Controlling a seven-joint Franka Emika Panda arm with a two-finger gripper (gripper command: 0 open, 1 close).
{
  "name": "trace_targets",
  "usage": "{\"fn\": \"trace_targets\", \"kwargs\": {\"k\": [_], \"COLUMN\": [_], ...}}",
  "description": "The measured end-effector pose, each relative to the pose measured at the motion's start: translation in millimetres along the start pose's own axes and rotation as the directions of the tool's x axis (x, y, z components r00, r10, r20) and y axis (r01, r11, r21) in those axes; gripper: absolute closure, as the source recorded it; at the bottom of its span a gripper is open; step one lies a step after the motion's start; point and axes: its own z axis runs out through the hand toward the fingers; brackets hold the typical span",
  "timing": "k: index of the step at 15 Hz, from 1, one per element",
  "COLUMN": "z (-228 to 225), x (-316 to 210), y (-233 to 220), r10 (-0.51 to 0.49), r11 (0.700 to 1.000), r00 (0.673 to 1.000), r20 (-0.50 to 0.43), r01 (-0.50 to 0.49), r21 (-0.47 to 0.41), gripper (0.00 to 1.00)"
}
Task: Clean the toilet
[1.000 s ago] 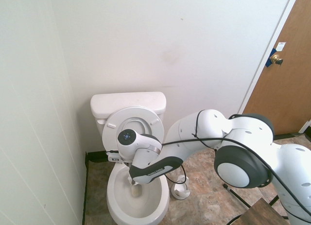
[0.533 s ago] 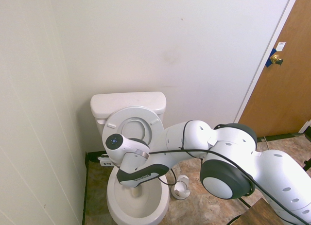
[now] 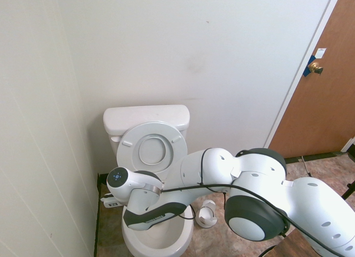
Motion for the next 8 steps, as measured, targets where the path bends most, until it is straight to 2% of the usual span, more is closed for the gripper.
{"fn": "trace_targets", "kwargs": {"k": [5, 8], "z": [-1.7, 6.2], "x": [0.2, 49.3], "y": [64.8, 103.5], "r10": [-0.050, 0.005], "r11": [0.998, 0.998], "r00": [0.998, 0.999], "r20": [0.036, 0.036], "r01": [0.051, -0.003], "r21": [-0.040, -0.067], "gripper": [1.00, 1.00]}}
